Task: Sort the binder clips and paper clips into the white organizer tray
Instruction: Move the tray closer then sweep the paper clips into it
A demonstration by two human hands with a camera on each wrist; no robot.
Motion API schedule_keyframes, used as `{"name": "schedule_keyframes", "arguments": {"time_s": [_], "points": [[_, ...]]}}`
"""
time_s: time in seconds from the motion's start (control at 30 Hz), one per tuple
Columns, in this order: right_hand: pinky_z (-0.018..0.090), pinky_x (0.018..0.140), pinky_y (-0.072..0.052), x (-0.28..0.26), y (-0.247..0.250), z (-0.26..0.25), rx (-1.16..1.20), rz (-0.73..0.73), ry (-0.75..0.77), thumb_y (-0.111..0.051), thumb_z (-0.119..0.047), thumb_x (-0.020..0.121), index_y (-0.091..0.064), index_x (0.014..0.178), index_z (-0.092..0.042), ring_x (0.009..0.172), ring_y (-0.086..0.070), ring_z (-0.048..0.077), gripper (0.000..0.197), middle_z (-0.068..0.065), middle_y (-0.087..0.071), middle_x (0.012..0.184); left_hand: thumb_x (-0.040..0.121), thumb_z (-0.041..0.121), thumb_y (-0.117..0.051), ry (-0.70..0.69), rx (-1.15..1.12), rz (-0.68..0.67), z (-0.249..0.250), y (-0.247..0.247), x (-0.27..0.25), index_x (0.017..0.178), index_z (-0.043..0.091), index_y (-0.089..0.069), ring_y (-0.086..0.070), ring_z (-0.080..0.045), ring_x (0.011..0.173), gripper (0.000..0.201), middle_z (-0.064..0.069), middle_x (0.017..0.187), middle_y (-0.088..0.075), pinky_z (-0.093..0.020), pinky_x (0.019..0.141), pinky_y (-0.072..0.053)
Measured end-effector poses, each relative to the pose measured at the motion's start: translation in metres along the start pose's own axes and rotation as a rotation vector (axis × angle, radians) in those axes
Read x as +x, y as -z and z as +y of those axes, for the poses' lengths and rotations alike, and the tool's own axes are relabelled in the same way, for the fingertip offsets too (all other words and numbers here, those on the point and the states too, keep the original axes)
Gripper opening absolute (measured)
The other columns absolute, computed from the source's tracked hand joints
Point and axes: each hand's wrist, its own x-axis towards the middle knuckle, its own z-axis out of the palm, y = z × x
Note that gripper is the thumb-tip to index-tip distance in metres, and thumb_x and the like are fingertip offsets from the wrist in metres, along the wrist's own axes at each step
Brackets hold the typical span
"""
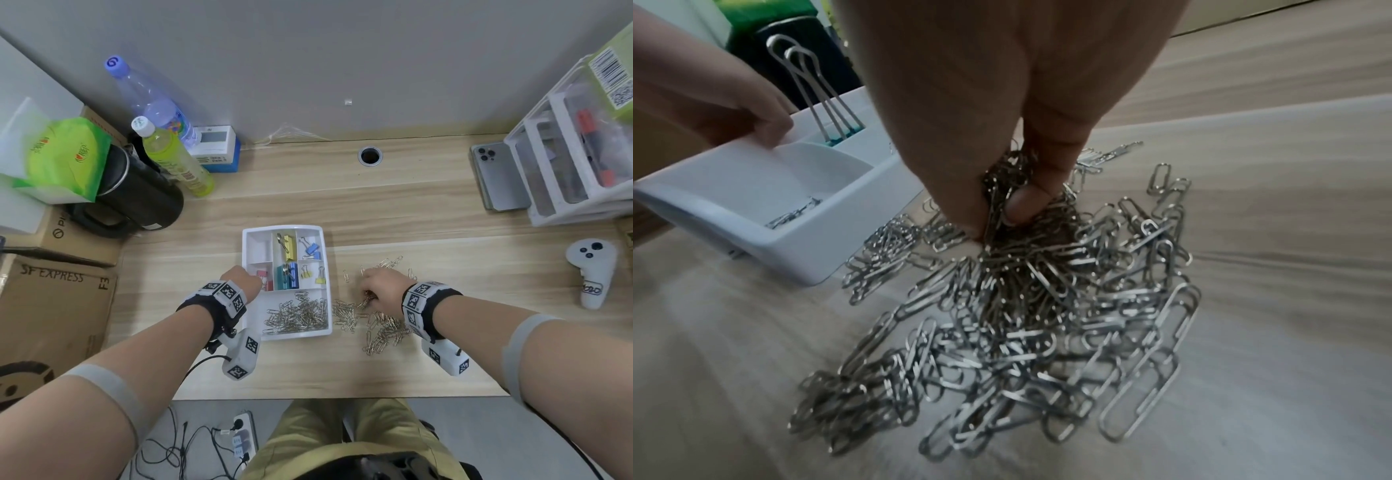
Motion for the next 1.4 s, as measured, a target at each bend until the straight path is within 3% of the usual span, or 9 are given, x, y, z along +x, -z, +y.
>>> {"name": "schedule_keyframes", "arguments": {"time_s": [0.17,0.43,0.63,0.8,0.93,1.07,1.27,1.4], "points": [[0.036,0.09,-0.051,-0.003,0.01,-0.002,0.001,-0.023,-0.064,-0.061,-0.005,0.083,-0.071,0.102,-0.019,0.1,-0.062,0.024,0.026,0.005,-0.068,0.104,0.09,0.016,-0.049,-0.001,0.021,-0.012,0.002,0.005,-0.006,0.076,0.006,-0.047,-0.051,-0.022,0.058,0.018,-0.009,0.069,-0.052,-0.027,0.059,-0.042],[0.027,0.087,-0.053,0.0,0.027,-0.019,0.103,0.028,-0.082,-0.068,-0.016,0.084,-0.074,0.099,-0.02,0.094,-0.065,0.016,0.017,-0.001,-0.071,0.104,0.087,0.023,-0.05,0.008,0.07,-0.043,0.005,0.013,-0.02,0.071,0.008,-0.048,-0.055,-0.025,0.062,0.022,-0.008,0.063,-0.053,-0.027,0.063,-0.043],[0.023,0.078,-0.052,0.015,0.031,-0.065,0.167,0.033,0.037,-0.069,-0.016,0.086,-0.074,0.1,-0.017,0.088,-0.064,0.015,0.015,-0.001,-0.07,0.104,0.09,0.026,-0.049,0.0,0.069,-0.02,0.004,0.014,-0.02,0.071,0.007,-0.048,-0.053,-0.024,0.06,0.027,-0.008,0.062,-0.053,-0.027,0.064,-0.043],[0.03,0.086,-0.053,0.033,0.013,-0.098,0.15,0.001,0.097,-0.067,-0.017,0.088,-0.072,0.105,-0.017,0.097,-0.064,0.02,0.018,0.002,-0.069,0.108,0.086,0.022,-0.049,0.023,0.057,-0.068,-0.001,0.017,-0.021,0.081,0.006,-0.05,-0.058,-0.027,0.068,0.017,-0.009,0.07,-0.054,-0.028,0.066,-0.045],[0.024,0.083,-0.047,0.04,0.001,-0.113,0.142,-0.024,0.148,-0.065,-0.013,0.089,-0.072,0.111,-0.013,0.1,-0.063,0.022,0.023,0.004,-0.069,0.111,0.088,0.019,-0.048,0.012,0.068,-0.103,-0.004,0.017,-0.02,0.082,0.005,-0.049,-0.053,-0.024,0.058,0.015,-0.01,0.066,-0.054,-0.023,0.053,-0.038],[0.035,0.082,-0.055,0.039,-0.006,-0.111,0.081,-0.071,0.206,-0.061,-0.016,0.085,-0.073,0.103,-0.019,0.092,-0.065,0.021,0.023,0.0,-0.072,0.102,0.088,0.014,-0.047,-0.018,0.071,-0.087,-0.005,0.017,-0.02,0.078,0.005,-0.048,-0.051,-0.022,0.05,0.013,-0.011,0.061,-0.054,-0.023,0.048,-0.035],[0.03,0.074,-0.055,0.03,0.013,-0.094,0.078,0.133,0.212,-0.052,-0.023,0.088,-0.072,0.106,-0.024,0.081,-0.061,0.011,0.028,-0.009,-0.07,0.1,0.089,0.015,-0.047,-0.014,0.088,-0.058,-0.004,0.017,-0.022,0.077,0.006,-0.047,-0.051,-0.022,0.058,0.015,-0.011,0.066,-0.055,-0.025,0.05,-0.036],[0.023,0.063,-0.048,0.029,0.026,-0.067,0.066,0.226,0.102,-0.049,-0.022,0.089,-0.066,0.096,-0.023,0.075,-0.059,0.01,0.018,-0.013,-0.064,0.087,0.089,0.016,-0.047,-0.004,0.096,-0.033,-0.004,0.019,-0.022,0.077,0.006,-0.048,-0.051,-0.022,0.057,0.016,-0.009,0.066,-0.054,-0.025,0.054,-0.039]]}}
